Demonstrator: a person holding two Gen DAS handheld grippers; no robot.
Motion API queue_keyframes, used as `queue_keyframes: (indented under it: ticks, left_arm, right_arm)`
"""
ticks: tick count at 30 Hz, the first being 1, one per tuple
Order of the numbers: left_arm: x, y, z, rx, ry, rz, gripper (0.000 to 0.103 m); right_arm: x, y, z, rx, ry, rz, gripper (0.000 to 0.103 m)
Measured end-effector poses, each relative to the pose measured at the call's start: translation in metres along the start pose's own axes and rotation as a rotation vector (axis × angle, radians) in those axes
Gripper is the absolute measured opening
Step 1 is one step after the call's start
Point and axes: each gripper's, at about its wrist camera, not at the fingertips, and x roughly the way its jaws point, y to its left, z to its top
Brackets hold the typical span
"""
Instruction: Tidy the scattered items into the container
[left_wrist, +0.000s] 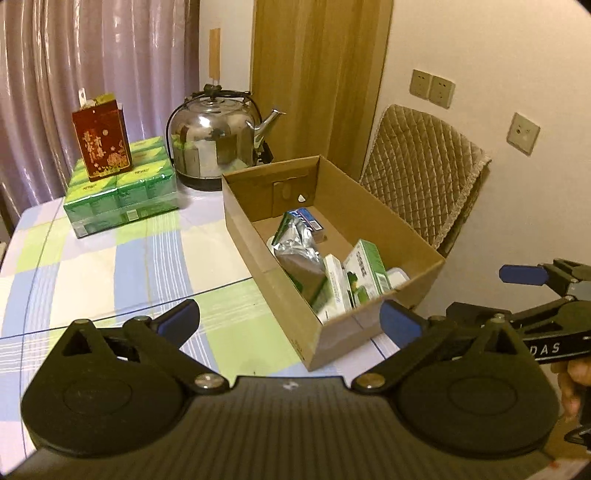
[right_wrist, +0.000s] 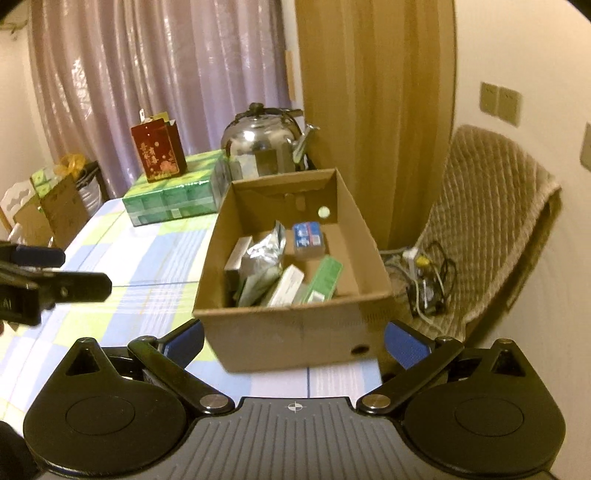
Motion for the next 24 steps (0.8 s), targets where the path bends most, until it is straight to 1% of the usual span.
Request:
queue_keyframes:
  ticks: [4,8,14,21,24]
  left_arm:
    - [-0.014,-0.015,-0.015,-0.005,-0.010,0.009,0.102]
    - [-0.023,-0.020,-0.029,-0.053,0.000,0.001,0.102]
    - [-0.031,-0.025,-0.046,-0.105,0.013,0.012,0.102]
    - [-0.041,-0.033,-0.057,-0.156,-0.008,0.031,0.102]
    - [-0.041,-0.035,-0.059,-0.168,-0.008,0.033,0.102]
  right_arm:
    - [-0.013,-0.002,-0.010,0.036,0.007,-0.015,0.101]
    - [-0.027,-0.002,-0.020,0.037,0.001,-0.049,0.101]
    - [-0.044,0.004,-0.033,0.025,-0.013,-0.065,0.101]
    - [-0.052,0.018,-0.040,-0.007,-0.021,-0.063,0.101]
    - [-0.054,0.023,-0.040,-0.034,-0.031,-0.081,0.101]
